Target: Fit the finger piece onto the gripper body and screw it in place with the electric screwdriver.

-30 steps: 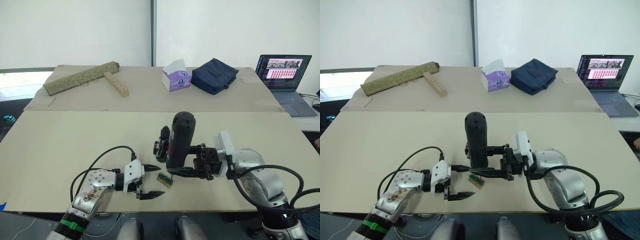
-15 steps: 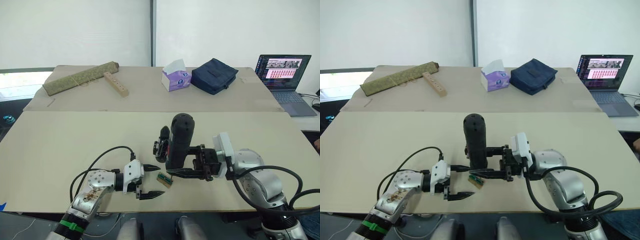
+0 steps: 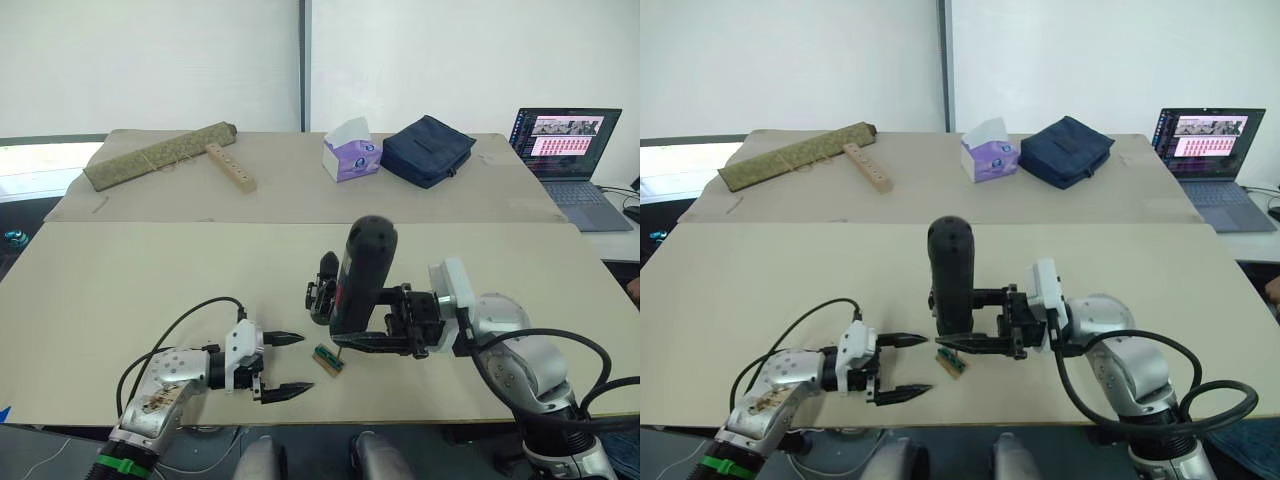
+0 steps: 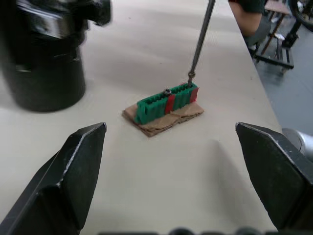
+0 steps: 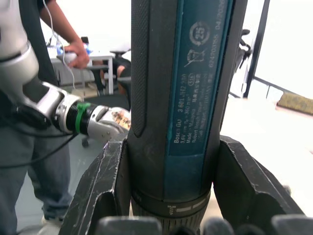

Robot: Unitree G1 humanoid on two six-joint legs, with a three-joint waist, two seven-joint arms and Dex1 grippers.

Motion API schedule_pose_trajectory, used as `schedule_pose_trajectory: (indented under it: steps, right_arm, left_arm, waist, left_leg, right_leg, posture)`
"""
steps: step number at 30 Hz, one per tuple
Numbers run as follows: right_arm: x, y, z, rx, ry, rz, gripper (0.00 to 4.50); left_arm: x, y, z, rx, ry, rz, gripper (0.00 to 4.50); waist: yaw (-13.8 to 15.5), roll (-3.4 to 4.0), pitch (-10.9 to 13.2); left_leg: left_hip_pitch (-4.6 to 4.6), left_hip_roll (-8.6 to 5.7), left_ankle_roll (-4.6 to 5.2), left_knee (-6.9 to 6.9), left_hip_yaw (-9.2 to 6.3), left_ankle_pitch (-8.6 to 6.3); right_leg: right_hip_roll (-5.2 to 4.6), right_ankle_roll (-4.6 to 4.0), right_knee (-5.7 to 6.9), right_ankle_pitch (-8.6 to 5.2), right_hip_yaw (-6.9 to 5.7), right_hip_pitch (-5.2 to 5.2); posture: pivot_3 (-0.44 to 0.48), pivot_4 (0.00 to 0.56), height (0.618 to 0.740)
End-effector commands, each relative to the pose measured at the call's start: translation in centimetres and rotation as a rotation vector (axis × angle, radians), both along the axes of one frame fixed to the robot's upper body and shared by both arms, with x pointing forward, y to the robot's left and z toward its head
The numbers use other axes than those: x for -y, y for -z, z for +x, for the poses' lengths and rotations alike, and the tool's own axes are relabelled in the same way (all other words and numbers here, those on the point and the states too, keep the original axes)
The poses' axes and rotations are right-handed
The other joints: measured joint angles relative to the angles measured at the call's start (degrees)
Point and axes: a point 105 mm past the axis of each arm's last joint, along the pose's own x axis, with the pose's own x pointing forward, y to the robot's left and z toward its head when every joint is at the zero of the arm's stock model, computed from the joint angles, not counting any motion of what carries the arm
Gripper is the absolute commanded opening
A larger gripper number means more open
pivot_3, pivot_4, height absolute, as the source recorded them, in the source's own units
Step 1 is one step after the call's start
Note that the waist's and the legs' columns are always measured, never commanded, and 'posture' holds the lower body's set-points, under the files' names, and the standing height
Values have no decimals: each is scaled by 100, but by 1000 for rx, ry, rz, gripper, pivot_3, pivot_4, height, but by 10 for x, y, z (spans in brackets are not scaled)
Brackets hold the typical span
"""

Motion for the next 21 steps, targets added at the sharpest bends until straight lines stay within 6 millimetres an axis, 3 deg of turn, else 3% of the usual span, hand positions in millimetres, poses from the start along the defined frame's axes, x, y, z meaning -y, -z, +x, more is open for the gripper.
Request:
schedule_pose_trajectory:
  steps: [1,12,21]
  right_arm:
    - [2,-22,-8,62,-36,50,1928]
    - [9,-53,-6,65,-21,96,1928]
    - [17,-73,2,62,27,123,1928]
  left_arm:
    - [-2,-20,-2,46,26,-42,4500]
    - [-10,-68,-3,79,23,-122,4500]
    - [-21,-80,5,105,-3,-106,4500]
  waist:
    - [23,-1,1]
    - [8,-8,6]
    - [11,-9,8]
  left_leg:
    - [-2,-1,0,0,0,0]
    - [-4,0,0,0,0,0]
    - [-6,-1,0,0,1,0]
  right_leg:
    - [-1,0,-2,0,-1,0]
    - [-2,1,-6,0,-1,-1]
    - [-3,1,-9,0,-2,-1]
  posture:
    - [0,150,740]
    - [0,150,740]
    - [0,150,740]
